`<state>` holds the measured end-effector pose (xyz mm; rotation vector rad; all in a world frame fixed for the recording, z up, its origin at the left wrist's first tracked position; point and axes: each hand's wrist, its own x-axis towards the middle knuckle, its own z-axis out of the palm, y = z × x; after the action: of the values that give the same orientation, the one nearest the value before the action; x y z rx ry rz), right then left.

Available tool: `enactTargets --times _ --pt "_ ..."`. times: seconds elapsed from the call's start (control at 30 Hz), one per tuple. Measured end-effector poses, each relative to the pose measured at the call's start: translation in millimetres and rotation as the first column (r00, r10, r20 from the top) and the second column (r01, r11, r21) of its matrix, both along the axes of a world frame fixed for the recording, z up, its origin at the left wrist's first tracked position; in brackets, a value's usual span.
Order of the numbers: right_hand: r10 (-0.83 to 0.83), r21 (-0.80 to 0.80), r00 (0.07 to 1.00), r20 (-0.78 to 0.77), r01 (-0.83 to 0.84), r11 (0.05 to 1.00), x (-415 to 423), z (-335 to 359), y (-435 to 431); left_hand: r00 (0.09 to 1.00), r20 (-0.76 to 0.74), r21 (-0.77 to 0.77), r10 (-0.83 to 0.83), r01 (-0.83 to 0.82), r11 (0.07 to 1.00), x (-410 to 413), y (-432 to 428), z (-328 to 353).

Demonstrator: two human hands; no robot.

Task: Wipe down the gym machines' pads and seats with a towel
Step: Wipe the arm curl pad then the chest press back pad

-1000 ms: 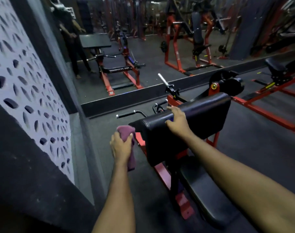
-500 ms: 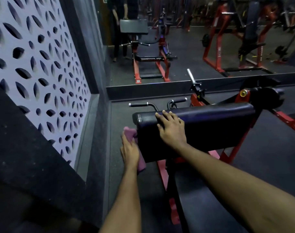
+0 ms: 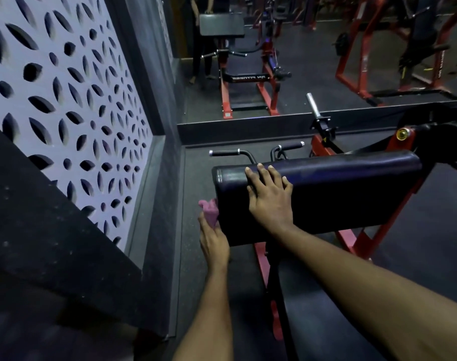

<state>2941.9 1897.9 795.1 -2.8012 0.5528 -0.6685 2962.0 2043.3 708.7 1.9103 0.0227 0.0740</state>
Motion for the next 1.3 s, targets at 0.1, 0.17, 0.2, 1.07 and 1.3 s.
enactTargets --times 0.1,0.17,0.2,1.07,1.3 --pt "-0.004 -0.016 1.0 0.011 0.004 1.0 0.2 -3.2 -0.2 0.995 0.031 -0.081 0.098 -0.095 0.992 20.7 -12.1 38.0" --pt "-0.004 -0.032 1.0 0.017 0.005 0.999 0.4 -4.8 -0.9 0.983 0.091 -0.095 0.158 -0.149 0.984 25.7 -24.4 54.7" --pt "-0.004 -0.036 1.0 0.019 0.005 0.999 0.7 -5.3 -1.3 0.976 0.136 -0.078 0.172 -0.162 0.984 23.1 -28.3 54.0" --pt "0.013 -0.031 1.0 -0.022 -0.014 0.999 0.2 -8.3 -4.2 0.993 -0.112 0.113 0.046 -0.034 0.993 -28.6 2.0 -32.0" --pt "0.071 0.221 0.997 -0.043 -0.06 0.974 -2.6 28.8 -11.6 0.994 0.089 -0.095 -0.057 0.065 0.993 -2.2 45.0 66.2"
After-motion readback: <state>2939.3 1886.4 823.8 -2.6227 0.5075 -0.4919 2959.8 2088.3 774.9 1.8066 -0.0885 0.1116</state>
